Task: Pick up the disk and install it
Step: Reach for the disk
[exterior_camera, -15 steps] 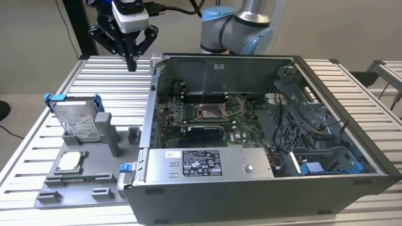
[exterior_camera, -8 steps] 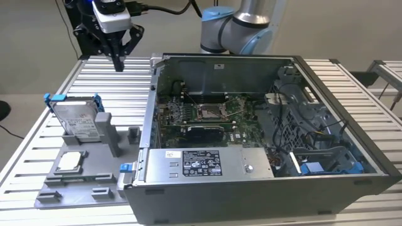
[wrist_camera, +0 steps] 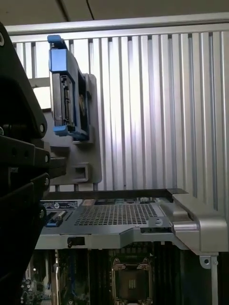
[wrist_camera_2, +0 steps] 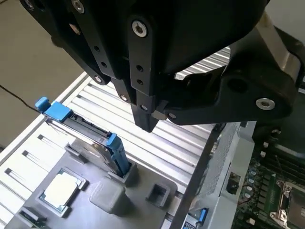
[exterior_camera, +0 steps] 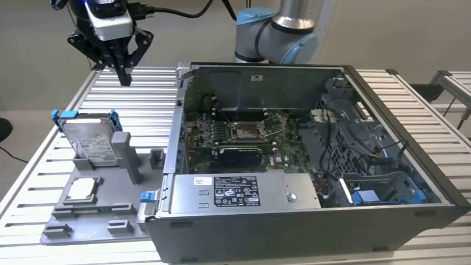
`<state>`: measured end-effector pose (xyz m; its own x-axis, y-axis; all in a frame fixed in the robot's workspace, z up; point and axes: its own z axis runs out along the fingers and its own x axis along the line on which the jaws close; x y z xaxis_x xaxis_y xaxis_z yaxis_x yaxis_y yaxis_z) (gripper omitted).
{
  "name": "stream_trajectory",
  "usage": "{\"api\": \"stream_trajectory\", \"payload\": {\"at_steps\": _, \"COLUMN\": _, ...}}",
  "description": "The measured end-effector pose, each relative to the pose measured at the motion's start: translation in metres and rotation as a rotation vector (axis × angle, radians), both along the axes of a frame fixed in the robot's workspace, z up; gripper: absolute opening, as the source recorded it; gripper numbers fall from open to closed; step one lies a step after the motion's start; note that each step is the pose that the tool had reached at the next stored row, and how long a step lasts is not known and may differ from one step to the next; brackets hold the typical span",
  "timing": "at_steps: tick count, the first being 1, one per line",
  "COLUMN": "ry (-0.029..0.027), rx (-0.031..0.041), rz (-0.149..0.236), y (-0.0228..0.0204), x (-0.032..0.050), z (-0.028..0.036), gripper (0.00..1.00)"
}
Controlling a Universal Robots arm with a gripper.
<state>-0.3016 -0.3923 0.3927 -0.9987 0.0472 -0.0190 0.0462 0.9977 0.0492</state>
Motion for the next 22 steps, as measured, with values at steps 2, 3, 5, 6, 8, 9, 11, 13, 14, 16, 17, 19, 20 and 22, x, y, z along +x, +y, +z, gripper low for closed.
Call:
{"api": "stream_trajectory", "payload": {"at_steps": 2, "ry": -0.0005, "rx": 0.0001, "rz": 0.001, "y": -0.0029, "x": -0.0051, "z": 0.0000, "gripper": 0.00}}
{"api": "stream_trajectory", "payload": {"at_steps": 3, "ry": -0.0008, "rx": 0.0001, "rz": 0.001, "y": -0.0043, "x": -0.0079, "z": 0.0000, "gripper": 0.00}}
{"api": "stream_trajectory", "payload": {"at_steps": 5, "ry": -0.0012, "rx": 0.0000, "rz": 0.003, "y": -0.0071, "x": -0.0135, "z": 0.0000, "gripper": 0.00}}
{"api": "stream_trajectory", "payload": {"at_steps": 6, "ry": -0.0015, "rx": 0.0001, "rz": 0.003, "y": -0.0084, "x": -0.0163, "z": 0.0000, "gripper": 0.00}}
{"api": "stream_trajectory", "payload": {"at_steps": 8, "ry": -0.0020, "rx": 0.0001, "rz": 0.004, "y": -0.0107, "x": -0.0221, "z": 0.0000, "gripper": 0.00}}
{"api": "stream_trajectory", "payload": {"at_steps": 9, "ry": -0.0022, "rx": 0.0000, "rz": 0.005, "y": -0.0115, "x": -0.0249, "z": 0.0000, "gripper": 0.00}}
{"api": "stream_trajectory", "payload": {"at_steps": 11, "ry": -0.0027, "rx": 0.0000, "rz": 0.008, "y": -0.0125, "x": -0.0307, "z": 0.0000, "gripper": 0.00}}
{"api": "stream_trajectory", "payload": {"at_steps": 13, "ry": -0.0029, "rx": 0.0000, "rz": 0.013, "y": -0.0127, "x": -0.0364, "z": -0.0001, "gripper": 0.00}}
{"api": "stream_trajectory", "payload": {"at_steps": 14, "ry": -0.0029, "rx": 0.0000, "rz": 0.016, "y": -0.0127, "x": -0.0389, "z": 0.0000, "gripper": 0.00}}
{"api": "stream_trajectory", "payload": {"at_steps": 16, "ry": -0.0030, "rx": 0.0001, "rz": 0.021, "y": -0.0127, "x": -0.0438, "z": -0.0001, "gripper": 0.00}}
{"api": "stream_trajectory", "payload": {"at_steps": 17, "ry": -0.0030, "rx": 0.0001, "rz": 0.024, "y": -0.0127, "x": -0.0460, "z": -0.0001, "gripper": 0.00}}
{"api": "stream_trajectory", "payload": {"at_steps": 19, "ry": -0.0030, "rx": 0.0001, "rz": 0.030, "y": -0.0127, "x": -0.0506, "z": -0.0001, "gripper": 0.00}}
{"api": "stream_trajectory", "payload": {"at_steps": 20, "ry": -0.0029, "rx": 0.0000, "rz": 0.032, "y": -0.0127, "x": -0.0529, "z": -0.0001, "gripper": 0.00}}
{"api": "stream_trajectory", "payload": {"at_steps": 22, "ry": -0.0030, "rx": 0.0001, "rz": 0.039, "y": -0.0127, "x": -0.0575, "z": -0.0002, "gripper": 0.00}}
